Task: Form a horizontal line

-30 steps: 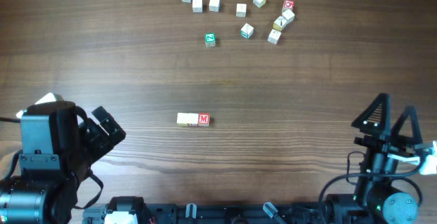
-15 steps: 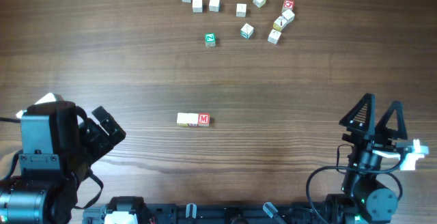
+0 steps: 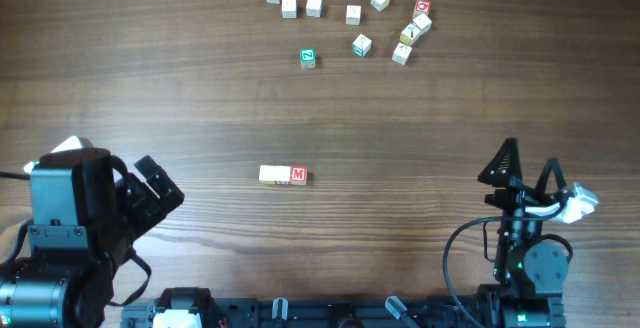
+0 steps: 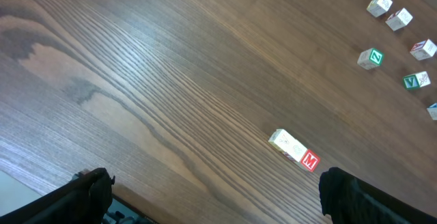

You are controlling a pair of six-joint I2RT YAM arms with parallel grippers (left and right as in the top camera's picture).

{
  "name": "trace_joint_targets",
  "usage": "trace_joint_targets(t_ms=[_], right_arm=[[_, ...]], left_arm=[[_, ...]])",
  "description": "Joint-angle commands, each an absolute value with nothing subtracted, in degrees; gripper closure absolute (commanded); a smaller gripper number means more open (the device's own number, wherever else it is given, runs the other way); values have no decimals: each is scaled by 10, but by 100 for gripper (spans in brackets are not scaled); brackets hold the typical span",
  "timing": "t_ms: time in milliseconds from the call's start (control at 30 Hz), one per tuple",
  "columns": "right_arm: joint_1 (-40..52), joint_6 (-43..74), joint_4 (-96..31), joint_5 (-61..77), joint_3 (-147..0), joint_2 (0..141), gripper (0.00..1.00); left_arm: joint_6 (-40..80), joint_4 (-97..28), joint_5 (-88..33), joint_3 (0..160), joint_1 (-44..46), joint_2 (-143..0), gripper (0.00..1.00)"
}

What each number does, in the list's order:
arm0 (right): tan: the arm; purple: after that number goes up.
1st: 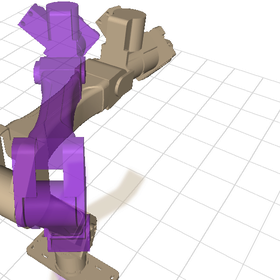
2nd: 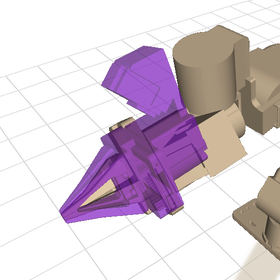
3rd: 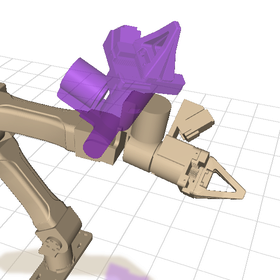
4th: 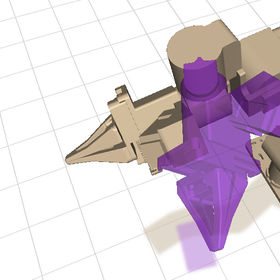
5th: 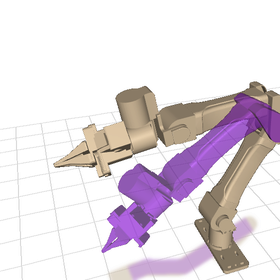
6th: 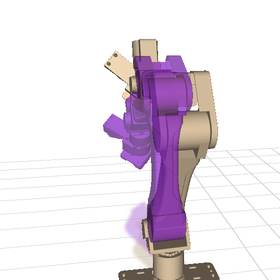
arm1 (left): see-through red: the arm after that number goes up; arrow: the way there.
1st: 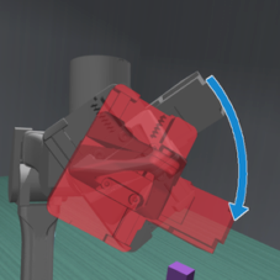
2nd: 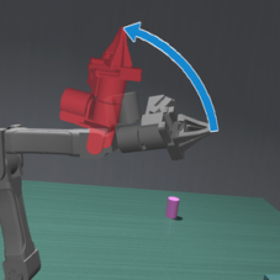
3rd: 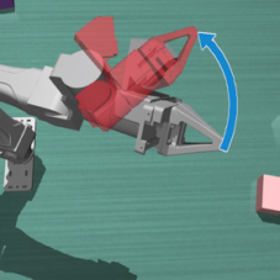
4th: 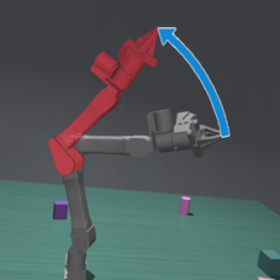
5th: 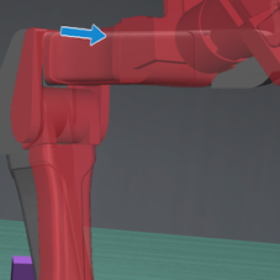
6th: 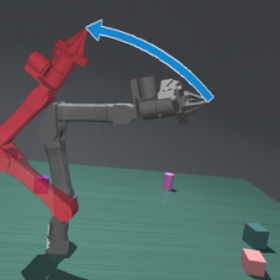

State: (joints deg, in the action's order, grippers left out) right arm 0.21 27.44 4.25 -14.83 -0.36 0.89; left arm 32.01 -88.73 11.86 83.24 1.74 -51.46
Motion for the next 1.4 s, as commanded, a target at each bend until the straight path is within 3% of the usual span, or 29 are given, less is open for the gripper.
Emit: trace_joint_targets(t_ms=[0,167,1367], right_arm=[[0,214,19,-150,-3,2,0],[-1,130,14,-115,-3,2,0],[0,156,14,-115,-3,5,0]], left_arm=[[319,-887,114,834,14,-514,0],[319,-887,114,834,14,-514,0],[319,-887,114,834,14,-514,0]])
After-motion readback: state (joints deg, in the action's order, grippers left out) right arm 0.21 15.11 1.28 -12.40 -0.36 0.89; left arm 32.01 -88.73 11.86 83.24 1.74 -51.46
